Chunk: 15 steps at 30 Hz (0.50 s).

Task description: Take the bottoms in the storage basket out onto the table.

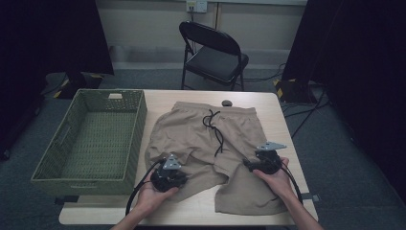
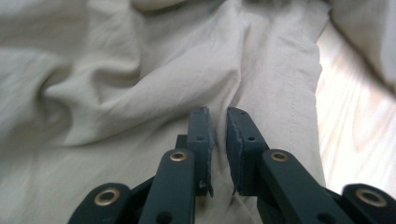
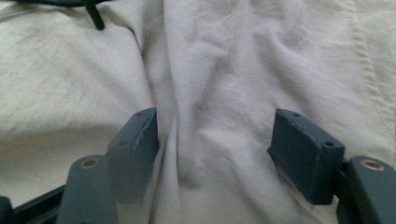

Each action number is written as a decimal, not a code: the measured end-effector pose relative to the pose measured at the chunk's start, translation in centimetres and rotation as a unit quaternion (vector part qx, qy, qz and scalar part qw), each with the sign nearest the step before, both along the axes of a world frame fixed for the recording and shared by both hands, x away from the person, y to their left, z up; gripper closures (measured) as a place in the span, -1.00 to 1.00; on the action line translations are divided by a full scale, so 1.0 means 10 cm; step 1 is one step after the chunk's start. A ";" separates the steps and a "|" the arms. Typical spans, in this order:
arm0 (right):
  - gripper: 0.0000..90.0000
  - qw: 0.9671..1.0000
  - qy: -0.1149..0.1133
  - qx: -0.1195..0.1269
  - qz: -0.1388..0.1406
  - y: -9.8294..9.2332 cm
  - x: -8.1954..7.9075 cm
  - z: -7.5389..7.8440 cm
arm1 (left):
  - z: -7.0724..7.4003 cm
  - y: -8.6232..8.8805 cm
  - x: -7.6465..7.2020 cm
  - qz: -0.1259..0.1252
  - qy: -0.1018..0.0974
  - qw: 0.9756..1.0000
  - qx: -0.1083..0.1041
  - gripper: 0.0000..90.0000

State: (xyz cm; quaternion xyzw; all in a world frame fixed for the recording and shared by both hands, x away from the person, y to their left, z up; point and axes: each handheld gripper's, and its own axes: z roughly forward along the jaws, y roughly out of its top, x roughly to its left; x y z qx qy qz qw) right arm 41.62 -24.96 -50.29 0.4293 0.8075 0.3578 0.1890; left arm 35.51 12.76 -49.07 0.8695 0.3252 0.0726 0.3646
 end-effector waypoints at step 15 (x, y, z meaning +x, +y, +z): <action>-0.30 1.000 0.009 -0.009 -0.025 -0.27 0.00 0.03 | 0.20 0.18 -0.14 -0.001 0.008 0.998 -0.064 0.51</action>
